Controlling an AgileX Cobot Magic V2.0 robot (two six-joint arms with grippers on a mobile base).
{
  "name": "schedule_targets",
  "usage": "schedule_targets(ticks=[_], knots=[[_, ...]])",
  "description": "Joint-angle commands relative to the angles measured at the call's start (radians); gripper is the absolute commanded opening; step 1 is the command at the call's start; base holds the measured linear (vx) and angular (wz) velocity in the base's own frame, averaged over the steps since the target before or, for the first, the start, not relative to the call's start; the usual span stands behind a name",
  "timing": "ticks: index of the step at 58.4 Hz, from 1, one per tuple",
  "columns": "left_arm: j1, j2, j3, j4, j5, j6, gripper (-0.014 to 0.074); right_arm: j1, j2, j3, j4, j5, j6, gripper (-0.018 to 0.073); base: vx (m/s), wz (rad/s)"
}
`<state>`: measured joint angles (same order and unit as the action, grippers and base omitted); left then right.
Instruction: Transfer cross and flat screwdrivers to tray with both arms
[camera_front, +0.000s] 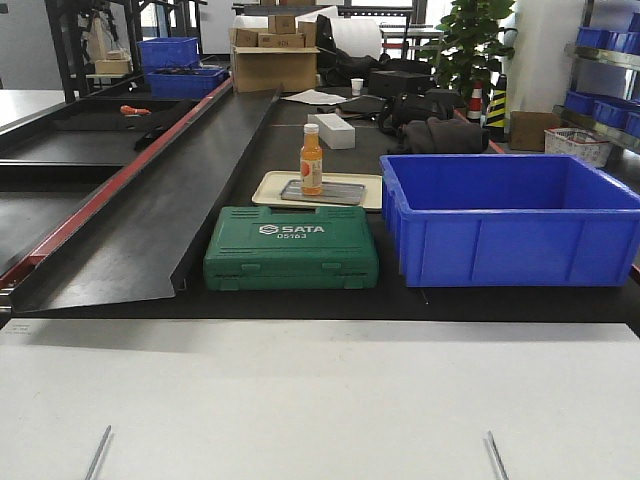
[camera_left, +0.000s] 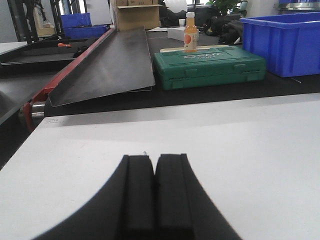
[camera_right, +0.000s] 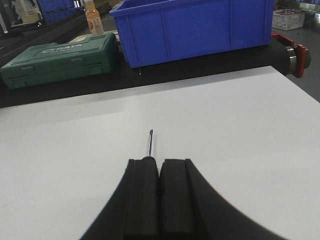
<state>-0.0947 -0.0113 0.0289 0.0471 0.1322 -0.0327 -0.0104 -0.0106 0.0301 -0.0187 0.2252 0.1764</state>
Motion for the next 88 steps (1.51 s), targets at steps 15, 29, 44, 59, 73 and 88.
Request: schedule_targets(ticks=[15,29,44,59,73,88], knots=[[0.002,-0.013,-0.035,0.000,-0.126,-0.008,0.0003,-0.006,-0.006,0.007,0.008,-0.219,-0.003,-0.0008,0.00,0.00],[0.002,-0.013,-0.045,-0.003,-0.359,-0.080,0.0003,-0.006,-0.006,-0.028,-0.007,-0.475,-0.037,-0.0008,0.00,0.00],[0.002,0.076,-0.310,-0.033,-0.234,-0.116,0.0003,-0.006,0.183,-0.400,-0.054,-0.274,-0.246,-0.0008,0.00,0.00],[0.002,0.518,-0.708,-0.017,-0.118,-0.005,0.0003,-0.006,0.629,-0.766,0.019,-0.219,-0.254,-0.0008,0.00,0.00],[0.002,0.814,-0.776,-0.018,-0.155,-0.006,0.0004,-0.006,0.865,-0.829,0.124,-0.191,-0.255,-0.0006,0.00,0.00],[0.002,0.955,-0.776,-0.018,-0.188,-0.006,0.0085,-0.006,0.920,-0.830,0.133,-0.169,-0.266,0.0083,0.00,0.00]])
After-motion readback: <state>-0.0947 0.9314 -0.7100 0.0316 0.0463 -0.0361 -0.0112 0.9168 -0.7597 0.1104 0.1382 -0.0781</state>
